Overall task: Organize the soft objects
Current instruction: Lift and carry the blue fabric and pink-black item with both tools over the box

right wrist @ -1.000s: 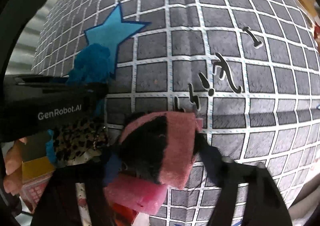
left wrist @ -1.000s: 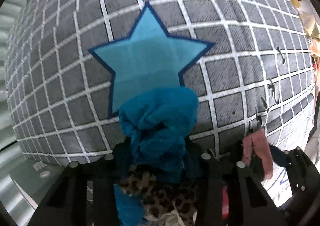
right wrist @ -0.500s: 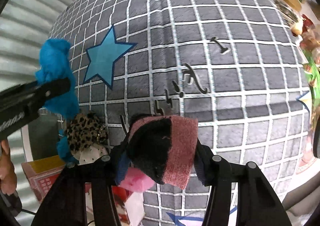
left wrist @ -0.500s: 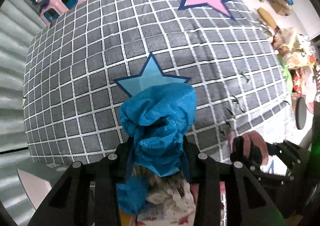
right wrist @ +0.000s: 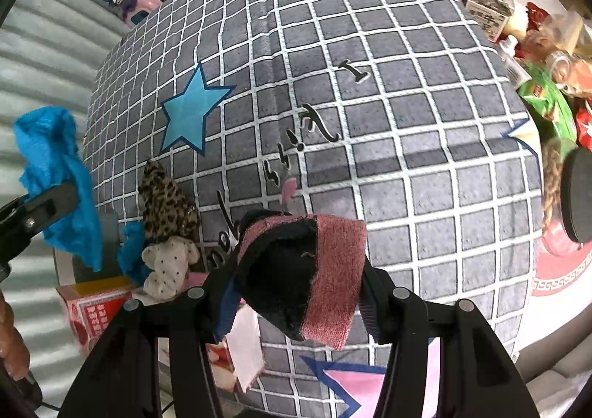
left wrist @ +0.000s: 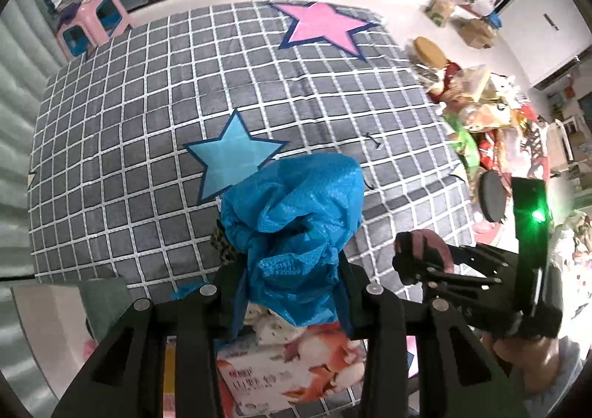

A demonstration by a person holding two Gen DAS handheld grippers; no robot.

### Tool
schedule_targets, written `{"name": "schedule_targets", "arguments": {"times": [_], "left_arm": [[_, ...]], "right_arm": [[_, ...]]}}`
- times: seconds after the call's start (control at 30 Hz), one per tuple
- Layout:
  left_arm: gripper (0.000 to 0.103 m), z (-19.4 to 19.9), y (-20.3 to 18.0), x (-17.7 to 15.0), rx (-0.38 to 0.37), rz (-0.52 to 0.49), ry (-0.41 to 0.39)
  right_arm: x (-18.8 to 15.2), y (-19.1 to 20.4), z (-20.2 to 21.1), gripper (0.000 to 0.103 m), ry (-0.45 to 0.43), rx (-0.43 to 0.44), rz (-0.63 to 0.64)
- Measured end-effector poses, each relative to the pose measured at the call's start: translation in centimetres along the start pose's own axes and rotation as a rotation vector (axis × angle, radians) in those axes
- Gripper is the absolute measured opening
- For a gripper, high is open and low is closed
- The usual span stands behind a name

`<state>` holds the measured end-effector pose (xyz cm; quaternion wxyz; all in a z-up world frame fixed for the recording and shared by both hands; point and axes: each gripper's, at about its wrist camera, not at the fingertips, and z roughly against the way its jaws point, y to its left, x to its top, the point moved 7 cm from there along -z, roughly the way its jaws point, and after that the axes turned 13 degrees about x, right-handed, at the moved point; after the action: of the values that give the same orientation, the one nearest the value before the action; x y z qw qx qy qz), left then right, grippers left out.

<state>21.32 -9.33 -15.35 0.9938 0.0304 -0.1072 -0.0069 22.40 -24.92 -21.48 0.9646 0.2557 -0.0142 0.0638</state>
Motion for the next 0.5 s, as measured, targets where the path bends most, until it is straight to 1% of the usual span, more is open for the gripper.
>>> {"name": "schedule_targets", "arguments": {"times": [0.13, 0.33, 0.43, 0.5], "left_arm": [[0.042, 1.5, -0.3, -1.5, -0.038, 0.005, -0.031], [0.042, 3.2, -0.9, -4.0, -0.091, 0.003, -0.05], [0.042, 3.5, -1.3, -5.2, -0.092, -0.001, -0.033], [0.042, 3.4, -1.7, -6.1, -0.079, -0.014, -0.023]], "right_arm": [[-1.1, -0.6, 0.4, 0.056, -0.014, 0.0, -0.026], [-2.6, -1.6, 1.1, 0.055, -0.029, 0.004, -0.068], [-3.4, -2.0, 1.4, 0.056, -0.029, 0.005, -0.084], [-3.9, -2.2, 1.6, 0.056, -0.027, 0.002, -0.088]]}}
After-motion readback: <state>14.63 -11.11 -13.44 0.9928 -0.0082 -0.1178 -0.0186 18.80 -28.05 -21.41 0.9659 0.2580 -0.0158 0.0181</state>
